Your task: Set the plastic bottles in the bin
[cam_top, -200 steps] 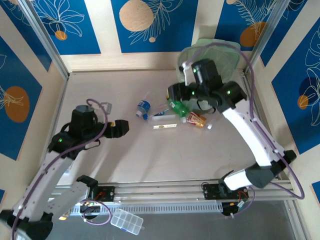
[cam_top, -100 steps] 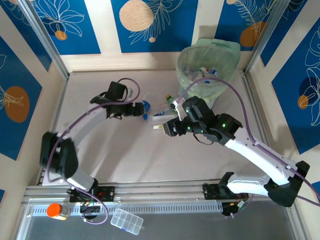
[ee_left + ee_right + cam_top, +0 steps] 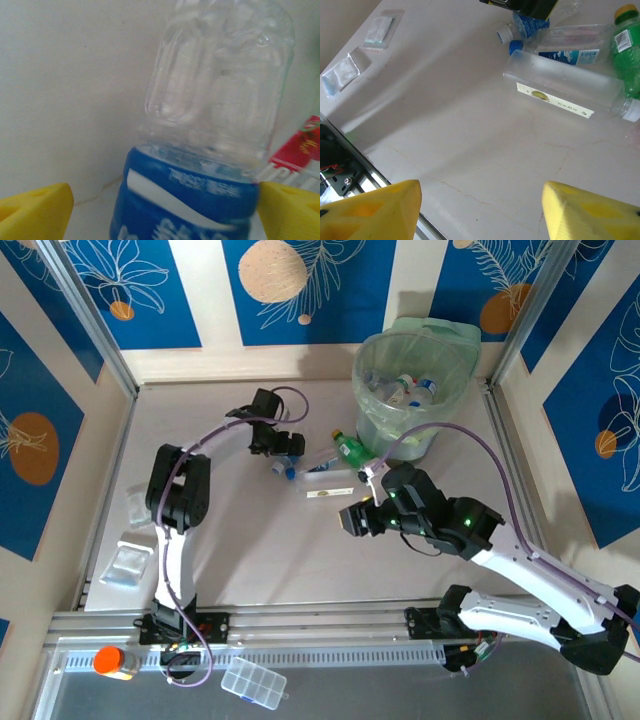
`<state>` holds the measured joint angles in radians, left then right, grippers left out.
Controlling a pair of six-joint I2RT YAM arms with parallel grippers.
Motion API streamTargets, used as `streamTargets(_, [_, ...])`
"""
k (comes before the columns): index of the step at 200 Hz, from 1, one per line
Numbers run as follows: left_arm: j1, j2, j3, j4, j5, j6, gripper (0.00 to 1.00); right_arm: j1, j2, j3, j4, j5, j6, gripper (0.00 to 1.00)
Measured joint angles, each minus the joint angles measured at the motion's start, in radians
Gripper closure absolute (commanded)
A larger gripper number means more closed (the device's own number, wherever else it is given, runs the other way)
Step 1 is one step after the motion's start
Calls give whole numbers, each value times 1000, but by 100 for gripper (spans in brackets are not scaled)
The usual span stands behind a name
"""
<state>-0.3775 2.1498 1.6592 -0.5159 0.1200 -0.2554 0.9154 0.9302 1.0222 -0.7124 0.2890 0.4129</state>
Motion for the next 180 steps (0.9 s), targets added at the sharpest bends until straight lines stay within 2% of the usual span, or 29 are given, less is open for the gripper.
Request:
streamTargets(29, [20,49,10,2,28,11,16,3,-17,-10,-9,1,8,35])
streamTargets(72, [26,66,32,0,40,32,42,8,-40,-45,-13,5,8,35])
streamTargets(87, [26,66,35,4,41,34,48,8,-42,-56,-12,5,8,35])
streamTargets(139, [26,12,-23,9,37,29,49,6,-41,-63,-5,20,8,35])
streamTargets(180, [24,-220,-118,23,63,9,51,-27,-13,-51,15,6,15,35])
